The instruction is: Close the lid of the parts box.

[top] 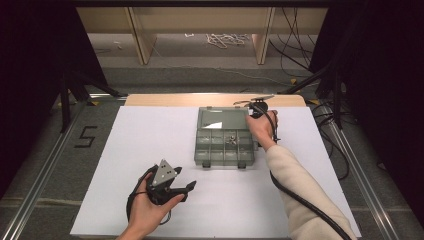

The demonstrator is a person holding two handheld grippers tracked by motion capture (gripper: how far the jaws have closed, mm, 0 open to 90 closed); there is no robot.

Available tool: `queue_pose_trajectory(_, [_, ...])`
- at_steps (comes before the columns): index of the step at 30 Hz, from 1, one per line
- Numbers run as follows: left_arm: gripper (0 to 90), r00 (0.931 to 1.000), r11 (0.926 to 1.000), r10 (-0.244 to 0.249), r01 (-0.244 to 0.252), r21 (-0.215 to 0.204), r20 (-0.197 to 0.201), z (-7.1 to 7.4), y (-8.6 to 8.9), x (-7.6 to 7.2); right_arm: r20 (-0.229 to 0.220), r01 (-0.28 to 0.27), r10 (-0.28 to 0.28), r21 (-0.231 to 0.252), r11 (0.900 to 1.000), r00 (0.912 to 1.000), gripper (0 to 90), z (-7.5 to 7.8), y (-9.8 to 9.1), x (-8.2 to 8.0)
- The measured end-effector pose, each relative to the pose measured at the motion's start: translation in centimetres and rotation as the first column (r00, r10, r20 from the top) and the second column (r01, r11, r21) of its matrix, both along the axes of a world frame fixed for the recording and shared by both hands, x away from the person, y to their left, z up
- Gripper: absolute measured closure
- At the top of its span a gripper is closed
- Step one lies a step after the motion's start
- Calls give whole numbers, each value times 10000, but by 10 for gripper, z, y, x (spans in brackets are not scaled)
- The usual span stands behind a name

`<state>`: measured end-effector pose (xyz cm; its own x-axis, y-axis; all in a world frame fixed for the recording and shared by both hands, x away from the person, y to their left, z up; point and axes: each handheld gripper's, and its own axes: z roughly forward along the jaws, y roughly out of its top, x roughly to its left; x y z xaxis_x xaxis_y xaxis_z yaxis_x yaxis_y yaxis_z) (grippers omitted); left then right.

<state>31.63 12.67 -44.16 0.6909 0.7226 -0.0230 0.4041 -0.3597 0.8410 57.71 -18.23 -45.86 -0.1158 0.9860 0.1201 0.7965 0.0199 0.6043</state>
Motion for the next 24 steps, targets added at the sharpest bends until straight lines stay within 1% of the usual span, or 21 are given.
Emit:
queue_pose_trajectory(1, [336,10000,10000,40,-40,-35,-38,0,0,0,-15,38,-37,143,9999,10000,888,1,1,-1])
queue_pose_trajectory(2, [337,9999,9997,162,-162,-154,-45,-1,-1,0,221,-63,66,-158,9999,9997,889,-1,0,0])
queue_pose_trajectory(3, [337,9997,9996,211,-212,-203,-81,-1,-1,0,304,-127,136,-291,9995,9994,889,-1,-1,0])
queue_pose_trajectory(4, [338,10000,10000,75,-75,-21,20,-1,0,1,190,-101,103,-74,9999,9998,890,1,-1,-2])
queue_pose_trajectory(5, [338,10000,9999,69,-69,87,-1,0,1,2,242,-27,27,17,10000,9997,890,1,0,-2])
queue_pose_trajectory(6, [339,9997,9996,218,-219,-164,-91,-2,0,2,378,-110,117,-190,9998,9992,890,0,-2,-3])
queue_pose_trajectory(8, [340,9996,9996,239,-241,-177,-123,-2,1,4,627,-563,594,-500,9972,9963,890,-1,-6,-5])
queue_pose_trajectory(9, [340,9998,9998,209,-210,-32,-57,-1,2,5,615,-369,386,-290,9989,9974,890,-1,-4,-6])
queue_pose_trajectory(10, [341,9996,9996,259,-260,-81,-128,-1,3,7,701,-501,522,-312,9983,9962,890,-2,-6,-7])
queue_pose_trajectory(11, [342,9995,9996,262,-263,-65,-185,-1,4,9,649,-432,451,-298,9986,9969,889,0,-6,-8])
queue_pose_trajectory(12, [343,9993,9992,352,-354,-162,-106,-1,4,12,534,-274,277,-60,9996,9982,889,0,-5,-9])
queue_pose_trajectory(13, [343,9991,9990,410,-413,-188,-147,0,5,15,776,-431,451,-275,9987,9960,889,-1,-7,-9])
queue_pose_trajectory(14, [346,9984,9980,505,-514,-358,-256,0,5,17,716,-406,419,-196,9990,9966,889,0,-7,-10])
queue_pose_trajectory(16, [349,9986,9986,527,-528,-67,-77,4,10,28,761,-448,456,-130,9989,9961,889,1,-7,-11])
queue_pose_trajectory(17, [352,9976,9975,688,-690,-144,-108,5,10,32,936,-419,436,-203,9989,9947,889,-1,-7,-12])
queue_pose_trajectory(18, [353,9975,9975,705,-705,1,-68,7,12,38,947,-430,448,-207,9989,9945,889,-1,-7,-12])
queue_pose_trajectory(19, [353,9962,9963,856,-857,-50,-143,8,13,45,816,-350,349,-4,9994,9961,889,0,-7,-13])
queue_pose_trajectory(20, [353,9947,9947,1019,-1020,-129,-113,9,14,53,968,-458,473,-176,9988,9942,889,0,-8,-13])
queue_pose_trajectory(21, [354,9943,9943,1064,-1064,14,-108,11,16,61,1130,-638,671,-326,9974,9913,889,-1,-9,-13])
queue_pose_trajectory(22, [355,9926,9925,1212,-1213,-156,-61,11,15,69,1056,-591,611,-227,9980,9925,889,0,-9,-14])
queue_pose_trajectory(24, [355,9910,9911,1325,-1322,118,-201,14,16,85,1318,-705,743,-337,9969,9885,888,0,-10,-15])
